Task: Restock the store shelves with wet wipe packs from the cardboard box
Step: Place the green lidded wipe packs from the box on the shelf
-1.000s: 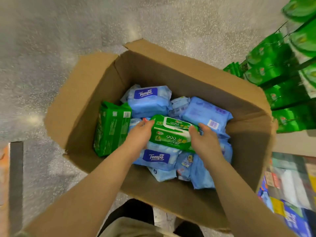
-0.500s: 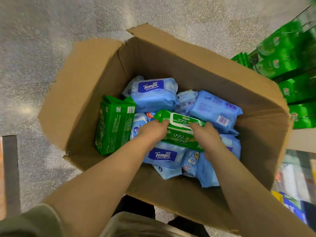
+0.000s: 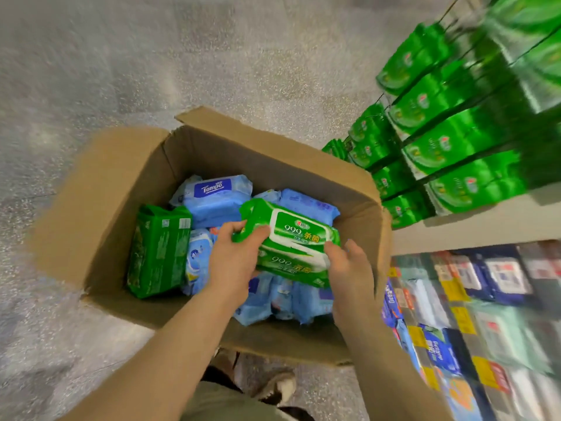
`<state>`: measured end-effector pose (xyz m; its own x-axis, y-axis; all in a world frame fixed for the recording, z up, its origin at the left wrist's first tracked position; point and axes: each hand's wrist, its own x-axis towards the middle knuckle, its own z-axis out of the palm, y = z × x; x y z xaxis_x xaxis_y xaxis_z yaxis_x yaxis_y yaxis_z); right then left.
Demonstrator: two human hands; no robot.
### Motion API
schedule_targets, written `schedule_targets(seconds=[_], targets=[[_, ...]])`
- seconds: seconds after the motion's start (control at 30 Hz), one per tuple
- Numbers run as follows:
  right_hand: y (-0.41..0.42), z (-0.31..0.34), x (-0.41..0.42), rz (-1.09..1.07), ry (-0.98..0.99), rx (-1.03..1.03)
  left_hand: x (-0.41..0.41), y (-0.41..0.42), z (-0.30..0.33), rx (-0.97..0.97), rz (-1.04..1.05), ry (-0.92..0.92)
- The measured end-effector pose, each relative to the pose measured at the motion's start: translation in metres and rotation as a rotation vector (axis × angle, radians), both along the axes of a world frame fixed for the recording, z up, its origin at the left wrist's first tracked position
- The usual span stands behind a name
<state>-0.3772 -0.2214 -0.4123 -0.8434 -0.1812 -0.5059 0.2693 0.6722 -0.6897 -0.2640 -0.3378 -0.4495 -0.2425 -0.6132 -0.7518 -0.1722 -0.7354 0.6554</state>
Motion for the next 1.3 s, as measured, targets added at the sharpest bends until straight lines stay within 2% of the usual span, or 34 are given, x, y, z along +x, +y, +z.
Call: schedule_targets(seconds=[0.27,0.4,0.57,0.8,1.0,1.3], targets=[[0.110,0.082,-0.039,-0.161,0.249,-0.211,-0.048,0.081,0.081,0.002,-0.197,0.280],[0.188,0.103,-0.044,-0.438,0.251,-0.365,-0.077,0.141,0.117,-0.070,-0.336,0.356],[0.303,0.122,-0.028,-0.571,0.280,-0.444,-0.099,0.233,0.145,-0.160,-0.478,0.401],[0.455,0.137,0.019,-0.721,0.290,-0.461,-0.108,0.382,0.170,-0.190,-0.776,0.472],[0.570,0.157,0.050,-0.830,0.453,-0.472,-0.110,0.502,0.194,-0.153,-0.968,0.559],[0.666,0.190,0.067,-0.925,0.623,-0.411,-0.122,0.608,0.244,-0.163,-1.264,0.701]])
